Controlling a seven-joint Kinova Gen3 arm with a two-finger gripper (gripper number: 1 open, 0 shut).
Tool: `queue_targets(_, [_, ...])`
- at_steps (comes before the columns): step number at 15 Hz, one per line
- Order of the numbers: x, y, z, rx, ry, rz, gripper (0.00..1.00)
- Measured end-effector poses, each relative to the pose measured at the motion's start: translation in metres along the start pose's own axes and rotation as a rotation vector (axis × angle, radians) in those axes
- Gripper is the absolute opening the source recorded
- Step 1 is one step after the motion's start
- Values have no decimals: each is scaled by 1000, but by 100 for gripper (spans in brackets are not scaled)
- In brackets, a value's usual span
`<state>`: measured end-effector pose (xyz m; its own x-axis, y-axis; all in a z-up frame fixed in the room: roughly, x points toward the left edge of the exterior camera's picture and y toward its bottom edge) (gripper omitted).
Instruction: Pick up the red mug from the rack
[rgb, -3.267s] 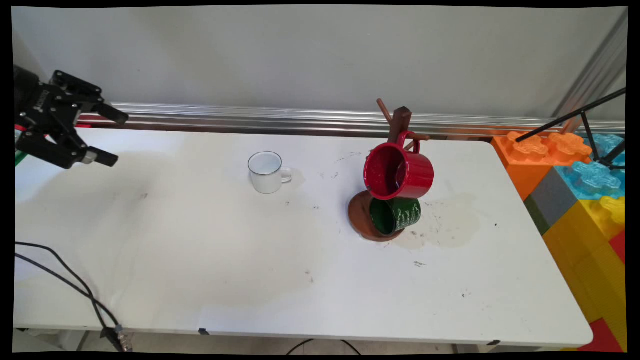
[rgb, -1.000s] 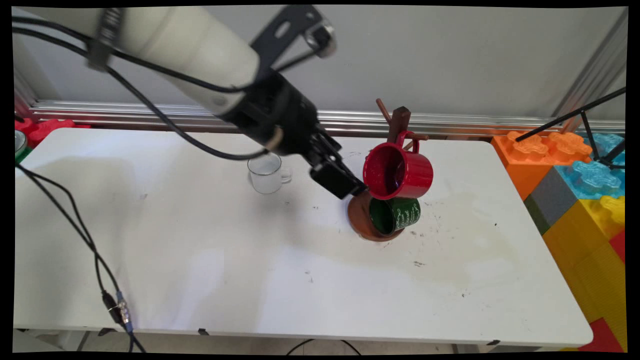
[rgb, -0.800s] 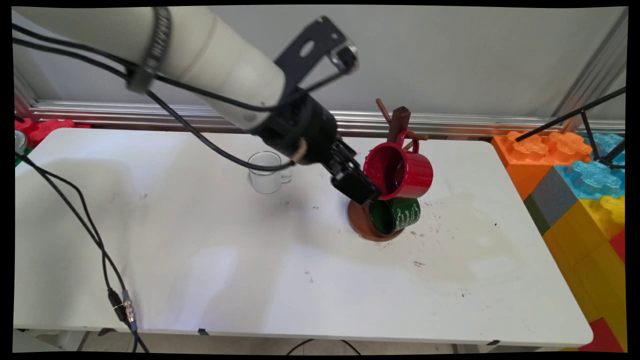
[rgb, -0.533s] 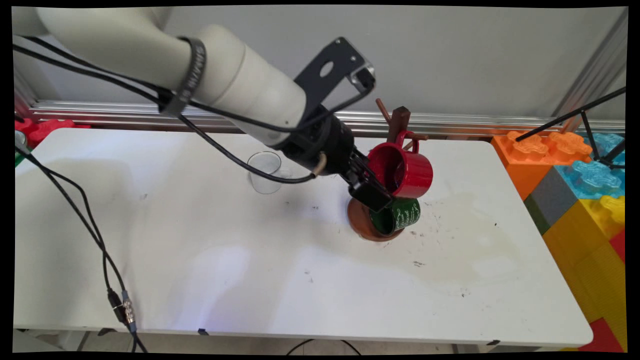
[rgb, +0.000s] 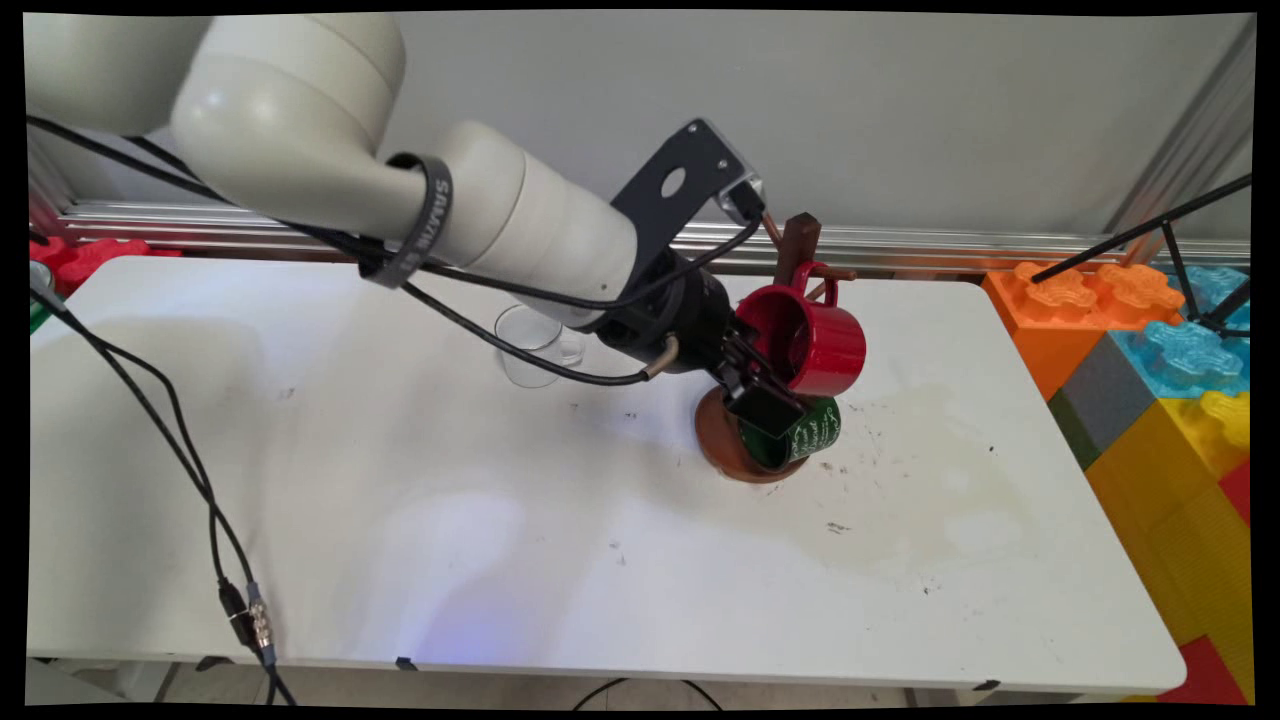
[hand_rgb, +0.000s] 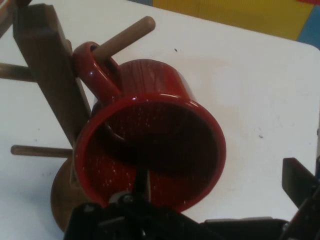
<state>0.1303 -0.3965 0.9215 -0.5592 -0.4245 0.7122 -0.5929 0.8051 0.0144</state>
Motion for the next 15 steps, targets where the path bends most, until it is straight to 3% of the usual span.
queue_targets(15, [-34, 0, 32, -23, 130, 6, 100])
